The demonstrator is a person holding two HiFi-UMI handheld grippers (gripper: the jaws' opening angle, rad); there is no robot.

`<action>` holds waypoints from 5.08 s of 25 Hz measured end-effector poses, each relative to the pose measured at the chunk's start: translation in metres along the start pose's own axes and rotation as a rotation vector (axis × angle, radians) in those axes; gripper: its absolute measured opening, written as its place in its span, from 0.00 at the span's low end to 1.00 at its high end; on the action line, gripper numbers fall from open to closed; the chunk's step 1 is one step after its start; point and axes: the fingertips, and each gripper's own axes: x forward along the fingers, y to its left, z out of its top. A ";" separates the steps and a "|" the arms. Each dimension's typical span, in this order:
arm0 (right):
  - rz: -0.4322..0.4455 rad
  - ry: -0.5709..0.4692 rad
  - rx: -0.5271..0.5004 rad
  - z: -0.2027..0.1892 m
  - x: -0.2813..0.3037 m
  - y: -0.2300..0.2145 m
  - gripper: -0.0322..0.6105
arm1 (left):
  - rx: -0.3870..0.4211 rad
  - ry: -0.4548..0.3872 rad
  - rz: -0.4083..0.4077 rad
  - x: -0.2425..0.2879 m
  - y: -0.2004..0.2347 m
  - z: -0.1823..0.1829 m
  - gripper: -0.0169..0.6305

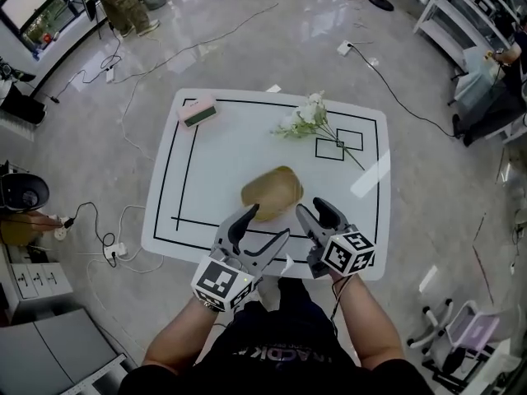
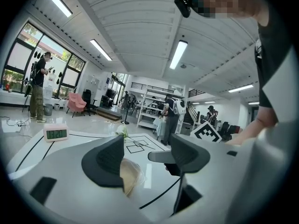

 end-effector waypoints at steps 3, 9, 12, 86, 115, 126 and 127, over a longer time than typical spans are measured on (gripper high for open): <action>0.004 0.022 0.061 -0.010 0.006 -0.010 0.39 | 0.000 0.009 0.004 0.004 0.002 -0.003 0.50; 0.001 0.071 0.167 -0.034 0.015 -0.025 0.39 | -0.009 0.022 0.015 0.009 0.006 -0.007 0.50; 0.000 0.080 0.245 -0.045 0.019 -0.032 0.39 | -0.015 0.030 0.019 0.010 0.008 -0.012 0.50; 0.189 -0.284 -0.259 0.072 -0.057 0.167 0.11 | 0.065 -0.061 0.034 -0.116 0.006 0.023 0.03; 0.158 -0.313 -0.424 0.060 -0.216 0.156 0.11 | 0.062 -0.095 0.099 -0.113 -0.129 0.018 0.03; 0.322 -0.258 -0.393 0.030 -0.260 0.146 0.11 | 0.061 -0.113 0.261 -0.136 -0.196 -0.003 0.03; 0.335 -0.255 -0.395 0.028 -0.265 0.148 0.11 | 0.059 -0.117 0.273 -0.139 -0.203 -0.005 0.03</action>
